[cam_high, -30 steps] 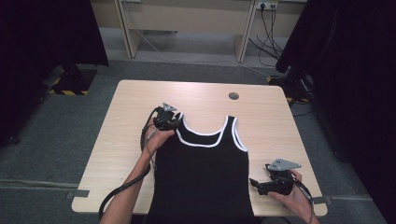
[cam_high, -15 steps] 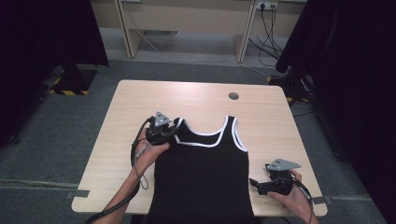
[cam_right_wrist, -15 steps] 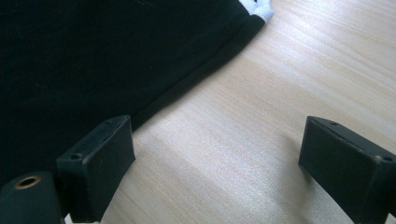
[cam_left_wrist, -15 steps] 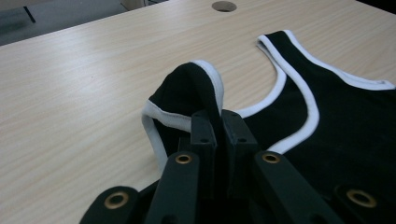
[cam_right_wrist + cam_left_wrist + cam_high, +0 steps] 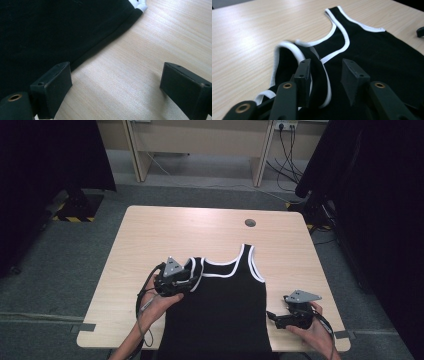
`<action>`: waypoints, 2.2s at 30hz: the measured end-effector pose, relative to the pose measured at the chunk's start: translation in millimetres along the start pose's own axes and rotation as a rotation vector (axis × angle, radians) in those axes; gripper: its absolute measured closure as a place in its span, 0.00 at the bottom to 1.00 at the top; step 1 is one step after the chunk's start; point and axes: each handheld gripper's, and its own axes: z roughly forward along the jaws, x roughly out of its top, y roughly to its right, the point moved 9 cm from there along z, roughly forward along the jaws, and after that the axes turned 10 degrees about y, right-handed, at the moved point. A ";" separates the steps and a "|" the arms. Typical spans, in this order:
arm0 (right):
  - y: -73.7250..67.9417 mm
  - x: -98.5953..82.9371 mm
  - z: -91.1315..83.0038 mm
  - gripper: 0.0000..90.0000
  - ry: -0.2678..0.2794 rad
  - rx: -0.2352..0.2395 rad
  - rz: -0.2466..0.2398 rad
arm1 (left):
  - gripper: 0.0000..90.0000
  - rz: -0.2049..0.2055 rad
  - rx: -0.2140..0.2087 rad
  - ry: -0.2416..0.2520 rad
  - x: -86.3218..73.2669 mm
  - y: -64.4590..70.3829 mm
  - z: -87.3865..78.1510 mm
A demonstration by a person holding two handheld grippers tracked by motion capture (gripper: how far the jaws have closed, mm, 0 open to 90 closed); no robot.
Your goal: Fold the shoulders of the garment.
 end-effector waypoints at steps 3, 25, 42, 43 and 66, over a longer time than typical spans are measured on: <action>-0.2 0.2 0.4 0.12 0.001 0.001 -0.002 | 0.60 0.014 0.015 -0.009 1.4 -3.6 6.4; -0.7 0.3 0.4 0.12 0.001 0.005 -0.003 | 0.92 -0.016 -0.006 -0.042 -1.5 -6.9 34.3; -1.2 0.6 0.9 0.12 0.001 0.004 -0.003 | 0.90 -0.097 -0.101 -0.019 -42.8 25.7 -22.6; -1.3 0.6 0.9 0.12 0.001 0.004 -0.003 | 0.89 -0.091 -0.099 -0.027 -46.7 27.4 -23.0; -2.1 0.9 1.4 0.12 0.001 0.005 -0.004 | 0.60 -0.009 -0.015 -0.079 -48.1 17.5 13.9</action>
